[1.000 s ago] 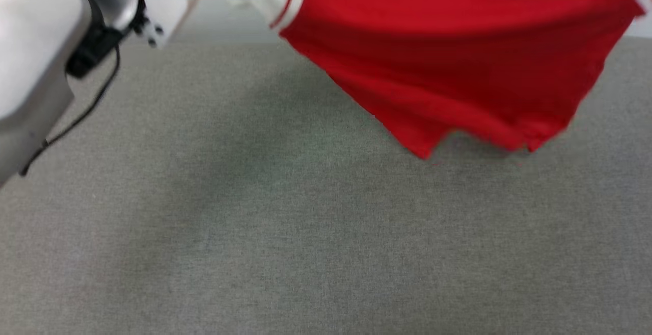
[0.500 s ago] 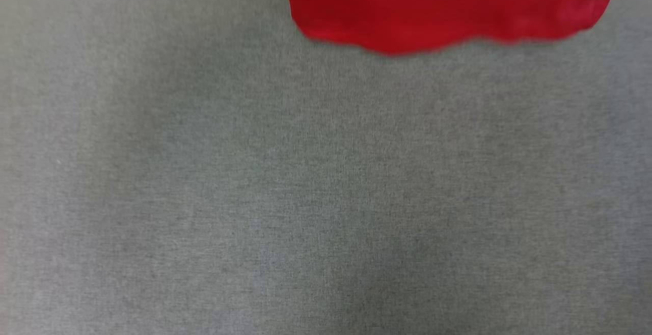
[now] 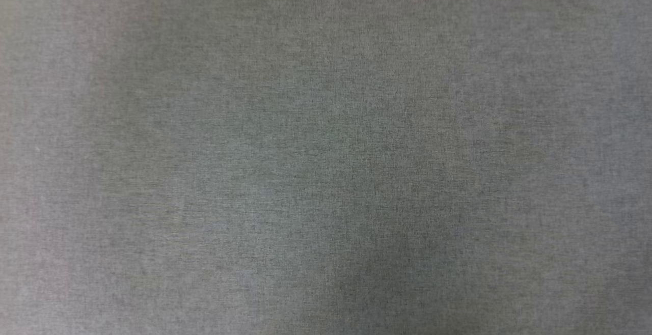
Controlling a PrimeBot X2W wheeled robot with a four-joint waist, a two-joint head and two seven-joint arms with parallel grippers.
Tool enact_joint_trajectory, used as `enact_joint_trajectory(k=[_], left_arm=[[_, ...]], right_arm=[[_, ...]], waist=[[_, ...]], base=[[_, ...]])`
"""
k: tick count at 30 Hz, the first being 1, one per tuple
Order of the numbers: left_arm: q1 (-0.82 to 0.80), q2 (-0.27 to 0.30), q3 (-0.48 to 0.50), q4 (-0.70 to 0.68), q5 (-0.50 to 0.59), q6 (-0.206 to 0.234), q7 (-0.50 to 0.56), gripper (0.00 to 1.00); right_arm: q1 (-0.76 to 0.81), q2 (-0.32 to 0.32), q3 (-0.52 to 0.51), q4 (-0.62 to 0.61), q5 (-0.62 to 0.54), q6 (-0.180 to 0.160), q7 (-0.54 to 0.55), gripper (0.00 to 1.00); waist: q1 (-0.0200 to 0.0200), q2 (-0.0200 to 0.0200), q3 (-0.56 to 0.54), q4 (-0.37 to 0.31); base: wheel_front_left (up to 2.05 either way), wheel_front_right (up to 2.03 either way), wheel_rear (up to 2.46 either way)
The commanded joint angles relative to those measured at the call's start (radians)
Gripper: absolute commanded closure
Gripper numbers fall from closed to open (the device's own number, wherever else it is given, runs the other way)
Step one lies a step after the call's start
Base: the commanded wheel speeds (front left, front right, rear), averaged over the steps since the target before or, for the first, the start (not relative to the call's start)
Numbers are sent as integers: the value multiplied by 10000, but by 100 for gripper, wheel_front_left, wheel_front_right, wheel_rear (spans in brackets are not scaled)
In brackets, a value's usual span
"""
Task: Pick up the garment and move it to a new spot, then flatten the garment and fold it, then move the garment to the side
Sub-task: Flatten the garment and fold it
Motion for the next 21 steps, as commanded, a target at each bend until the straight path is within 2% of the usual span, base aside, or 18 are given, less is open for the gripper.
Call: enact_joint_trajectory(k=[1, 10, 16, 21], left_arm=[[76, -66, -14, 152, -16, -45, -120, 100], [1172, -158, -93, 1143, -453, -298, -695, 100], [2852, -433, -151, 1475, -936, -380, -1417, 100], [4771, -504, -175, 1253, -1343, -240, -2023, 100]], right_arm=[[-32, 163, 174, 196, 132, -11, -180, 100], [872, 464, 1290, 1066, 955, -11, -1041, 100], [2261, 649, 2023, 1391, 1690, -11, -1777, 100], [3792, 641, 2725, 1306, 2293, -11, -2403, 100]], waist=[[-1, 0, 129, -14], [-1, 0, 422, -68], [-1, 0, 169, -109], [-1, 0, -266, -163]], base=[[0, 0, 0], [0, 0, 0], [0, 0, 0], [0, 0, 0]])
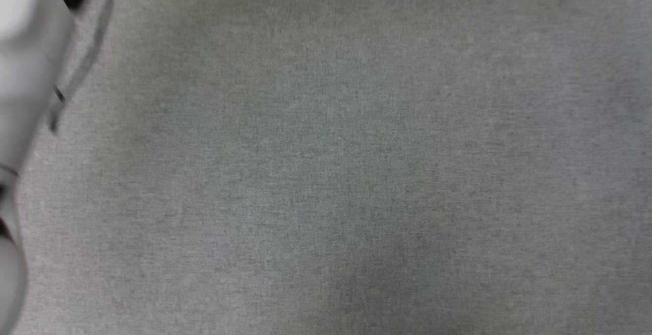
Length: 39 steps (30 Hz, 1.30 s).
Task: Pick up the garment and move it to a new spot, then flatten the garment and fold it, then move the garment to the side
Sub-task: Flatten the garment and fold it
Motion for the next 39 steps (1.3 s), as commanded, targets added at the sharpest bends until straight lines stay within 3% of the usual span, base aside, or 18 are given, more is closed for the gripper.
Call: enact_joint_trajectory(k=[1, 8, 19, 28, 39], left_arm=[[817, 34, 19, -167, -202, 85, -190, 100], [4324, 289, 323, -1279, -1011, 635, -547, 100], [9349, 1372, 105, -3554, -1633, 1538, -599, 100], [12053, 2409, -169, -5168, -2302, 2381, -260, 100], [14302, 3719, -384, -7246, -2970, 3444, 232, 100]], right_arm=[[643, -12, 201, -81, 256, -11, -235, 100], [3417, -136, 870, -615, 1269, -11, -907, 100], [7131, -851, 1634, -1493, 2225, -9, -1248, 100], [9870, -1896, 1616, -2503, 2864, -11, -994, 100], [12762, -3290, 1025, -4274, 3309, -11, 10, 100]], waist=[[-1, 0, -292, -44], [-1, 0, -1311, -101], [-1, 0, -3117, -131], [-1, 0, -4323, -146], [-1, 0, -4881, -117]], base=[[0, 0, 0], [0, 0, 0], [0, 0, 0], [0, 0, 0], [0, 0, 0]])
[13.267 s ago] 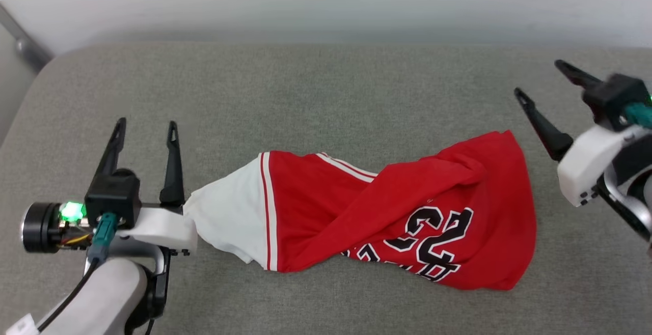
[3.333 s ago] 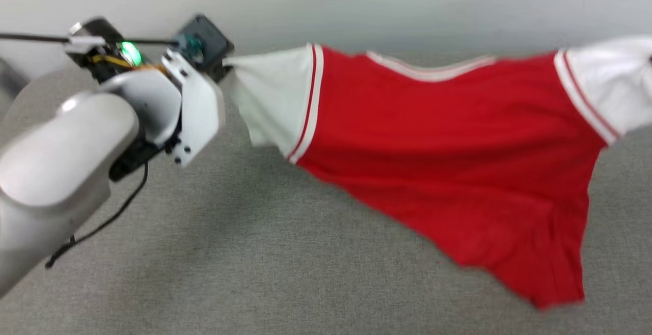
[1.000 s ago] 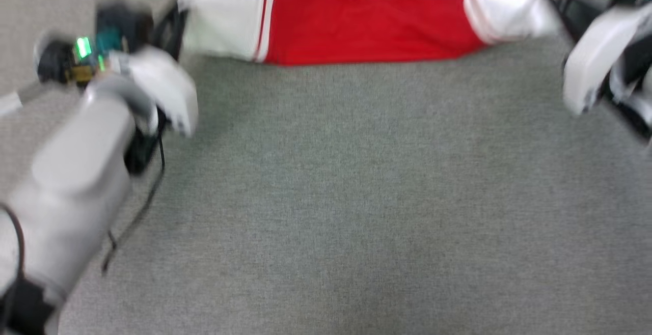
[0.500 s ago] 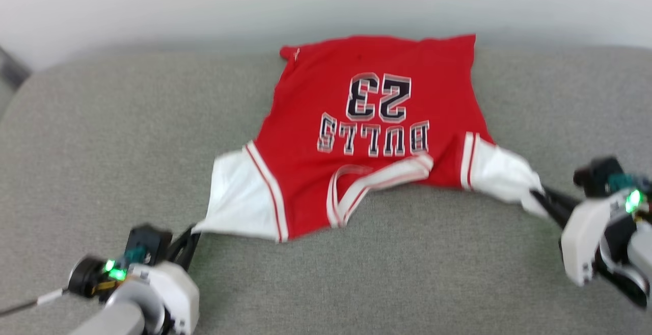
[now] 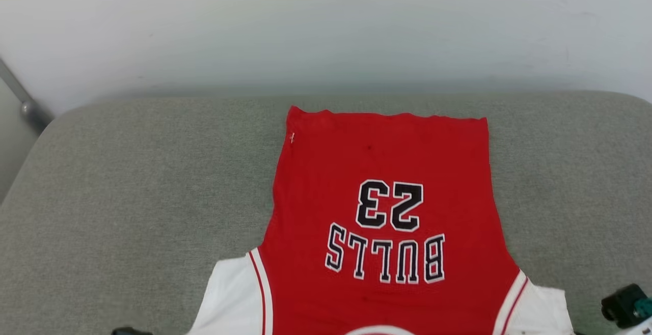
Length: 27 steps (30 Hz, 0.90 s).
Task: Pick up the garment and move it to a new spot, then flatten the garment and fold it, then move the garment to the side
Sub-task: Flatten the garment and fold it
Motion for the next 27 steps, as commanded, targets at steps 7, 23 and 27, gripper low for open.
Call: enact_joint_trajectory(k=[7, 23, 27], left_arm=[[658, 284, -120, -938, -103, 556, 184, 100], [-316, 310, -124, -2117, 888, 1180, 244, 100], [-770, 251, -105, -2463, 1257, 1271, 297, 100]], right_arm=[[1340, -420, -772, -902, -91, -11, 1138, 100], [-249, -2546, -4542, -3587, -125, -9, 3939, 0], [-1532, -3300, -5084, -4243, 128, -9, 5765, 0]], waist=[[4, 0, -40, 98], [4, 0, 1203, 736], [4, 0, 2012, 1179]], base=[[0, 0, 0], [0, 0, 0], [0, 0, 0]])
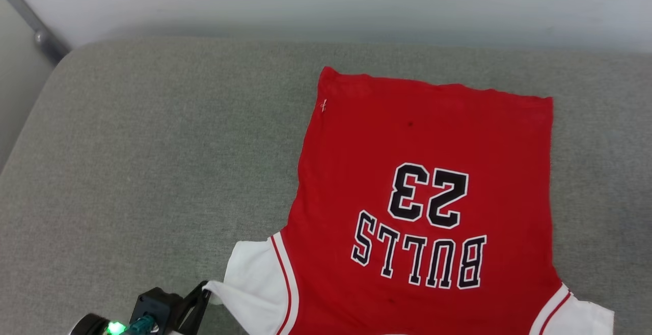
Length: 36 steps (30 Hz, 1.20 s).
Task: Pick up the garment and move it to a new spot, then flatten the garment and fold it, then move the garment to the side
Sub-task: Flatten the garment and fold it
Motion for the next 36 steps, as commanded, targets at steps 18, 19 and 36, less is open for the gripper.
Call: enact_joint_trajectory(k=[18, 19, 36], left_arm=[[-1900, -825, 113, -743, 1307, 188, -177, 100], [-1982, -870, 117, -748, 1349, 184, -196, 100], [-2064, -1143, 97, -379, 1342, 176, -300, 100]], right_arm=[[-5715, 1930, -843, 2274, -1369, -7, 6412, 0], [-5813, 2097, -930, 2425, -1505, -7, 6436, 0], [-4526, 3005, -1161, 2971, -2317, -6, 6035, 100]], waist=[[-1, -1, 4034, 2134], [-1, -1, 4143, 2188], [-1, -1, 4114, 2232]], base=[[0, 0, 0], [0, 0, 0], [0, 0, 0]])
